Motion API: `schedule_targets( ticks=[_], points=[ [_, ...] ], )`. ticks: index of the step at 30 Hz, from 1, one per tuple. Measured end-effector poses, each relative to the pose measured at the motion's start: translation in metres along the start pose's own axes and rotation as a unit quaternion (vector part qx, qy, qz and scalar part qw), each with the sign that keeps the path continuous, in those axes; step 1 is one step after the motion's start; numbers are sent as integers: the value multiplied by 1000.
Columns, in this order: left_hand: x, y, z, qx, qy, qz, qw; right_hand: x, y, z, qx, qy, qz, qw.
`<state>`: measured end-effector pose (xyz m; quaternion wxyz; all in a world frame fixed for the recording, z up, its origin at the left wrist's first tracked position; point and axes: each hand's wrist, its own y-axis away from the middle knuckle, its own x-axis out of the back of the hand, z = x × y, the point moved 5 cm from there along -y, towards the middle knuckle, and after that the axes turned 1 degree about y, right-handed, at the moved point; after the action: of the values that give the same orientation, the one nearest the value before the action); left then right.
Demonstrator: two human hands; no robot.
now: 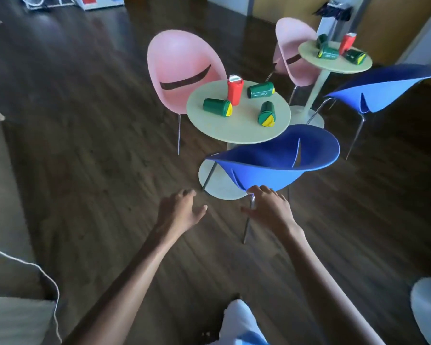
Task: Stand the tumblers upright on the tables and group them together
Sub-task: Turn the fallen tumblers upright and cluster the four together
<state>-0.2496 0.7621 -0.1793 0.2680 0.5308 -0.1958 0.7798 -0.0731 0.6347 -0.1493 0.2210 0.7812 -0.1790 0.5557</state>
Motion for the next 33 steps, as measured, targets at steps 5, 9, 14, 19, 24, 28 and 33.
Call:
schedule_targets(
  ticks=[5, 9, 14, 19, 24, 28, 33],
  points=[
    [-18, -84, -2, -16, -18, -7, 1000, -1, -80, 13, 6, 0, -6, 1000],
    [-22, -162, 7, -13, -41, 4, 999, 9, -158, 27, 22, -2, 1, 1000],
    [-16, -253, 11, -13, -55, 12, 998, 34, -255, 31, 58, -9, 7, 998],
    [-18, -323, 7, 1, -65, -9, 998, 46, -335, 30, 77, 0, 9, 997],
    [-17, -379, 1, -18, -48, 5, 999, 42, -398, 27, 76, -21, 3, 997],
    [-25, -433, -19, -46, -9, -12, 999, 30, -449, 27, 64, -75, -12, 995],
    [-44, -512, -52, -77, 64, -78, 992, 15, -521, 31, 23, -206, -34, 978]
  ],
)
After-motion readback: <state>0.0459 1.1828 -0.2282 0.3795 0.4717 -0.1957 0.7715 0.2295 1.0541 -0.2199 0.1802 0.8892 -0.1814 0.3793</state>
